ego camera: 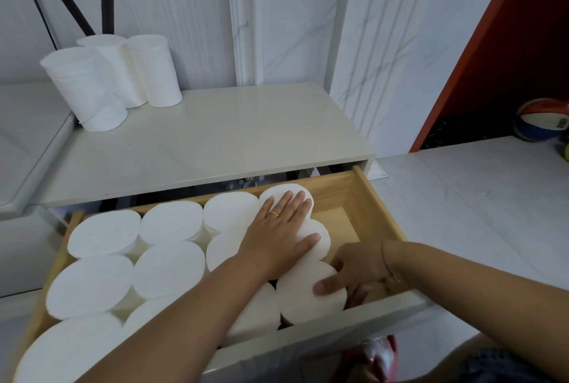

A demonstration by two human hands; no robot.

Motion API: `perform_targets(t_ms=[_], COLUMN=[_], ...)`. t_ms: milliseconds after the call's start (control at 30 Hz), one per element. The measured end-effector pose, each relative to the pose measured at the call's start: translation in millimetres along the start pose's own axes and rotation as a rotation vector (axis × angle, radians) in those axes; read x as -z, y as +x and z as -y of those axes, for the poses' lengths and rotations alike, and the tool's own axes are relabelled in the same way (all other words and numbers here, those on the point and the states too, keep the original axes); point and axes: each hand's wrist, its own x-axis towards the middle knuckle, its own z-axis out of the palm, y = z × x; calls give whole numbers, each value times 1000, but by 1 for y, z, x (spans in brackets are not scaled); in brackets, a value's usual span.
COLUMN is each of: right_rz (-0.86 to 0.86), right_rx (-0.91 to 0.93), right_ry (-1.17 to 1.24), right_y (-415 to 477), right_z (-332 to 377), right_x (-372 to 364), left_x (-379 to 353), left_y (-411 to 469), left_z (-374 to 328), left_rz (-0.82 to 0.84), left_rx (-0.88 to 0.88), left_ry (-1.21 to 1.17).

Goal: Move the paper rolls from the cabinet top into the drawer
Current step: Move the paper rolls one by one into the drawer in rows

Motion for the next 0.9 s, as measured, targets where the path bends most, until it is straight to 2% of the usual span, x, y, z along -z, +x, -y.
perform_targets(t_ms=[67,167,300,433,533,633,733,900], right_rz=[-63,-275,-501,-665,-698,-730,-784,-846], right_rx=[-11,31,180,520,699,831,959,1011], right_ry=[-234,-595,-740,-492,-336,-198,-96,-162], right_y=[-6,-20,-29,6,47,80,103,134], right_z=[8,32,88,160,217,278,340,415], right_x=[3,19,44,51,51,51,52,51], left_x=[2,15,44,64,69,67,60,49], left_y=[-3,-14,-40,-62,-81,-97,-105,-105], left_z=[2,19,72,131,169,200,218,216], left_rz=[8,-49,-134,-130,-166,-198,-228,-312], left_rx=[-1,23,122,311,424,516,561,582], left_ry=[-28,-51,-16,10,-11,-34,48,53])
